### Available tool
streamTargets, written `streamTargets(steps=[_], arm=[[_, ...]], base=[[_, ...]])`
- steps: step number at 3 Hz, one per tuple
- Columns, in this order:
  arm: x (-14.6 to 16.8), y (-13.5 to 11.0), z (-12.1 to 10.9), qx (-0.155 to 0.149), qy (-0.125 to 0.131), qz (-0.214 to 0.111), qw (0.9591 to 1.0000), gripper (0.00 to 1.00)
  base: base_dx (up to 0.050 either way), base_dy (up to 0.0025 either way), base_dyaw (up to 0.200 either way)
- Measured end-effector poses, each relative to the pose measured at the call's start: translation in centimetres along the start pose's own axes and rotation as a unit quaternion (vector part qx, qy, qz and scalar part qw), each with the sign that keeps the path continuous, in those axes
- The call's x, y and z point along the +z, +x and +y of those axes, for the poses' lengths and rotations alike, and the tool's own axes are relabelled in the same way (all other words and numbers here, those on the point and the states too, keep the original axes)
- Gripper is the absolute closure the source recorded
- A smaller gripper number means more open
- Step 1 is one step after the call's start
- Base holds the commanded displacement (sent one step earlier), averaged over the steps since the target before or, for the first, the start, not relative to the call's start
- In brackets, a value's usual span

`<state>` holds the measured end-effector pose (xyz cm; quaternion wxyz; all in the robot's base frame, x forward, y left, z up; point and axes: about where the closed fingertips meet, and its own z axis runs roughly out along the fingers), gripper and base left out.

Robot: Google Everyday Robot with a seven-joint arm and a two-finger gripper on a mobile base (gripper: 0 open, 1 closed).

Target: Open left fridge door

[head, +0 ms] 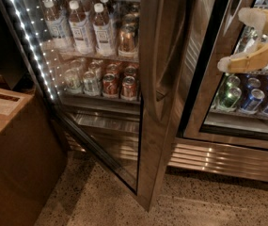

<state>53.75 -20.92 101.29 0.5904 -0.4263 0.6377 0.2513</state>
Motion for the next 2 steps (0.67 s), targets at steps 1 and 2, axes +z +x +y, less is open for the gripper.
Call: streamTargets(steps=[1,2], arm=[[1.53,1.2,0.76,0.005,-0.019,0.019,0.9996,0.0],[1.53,1.2,0.76,0.005,-0.019,0.019,0.9996,0.0]], base=[[0.0,0.0,0.0],[0.0,0.0,0.0]])
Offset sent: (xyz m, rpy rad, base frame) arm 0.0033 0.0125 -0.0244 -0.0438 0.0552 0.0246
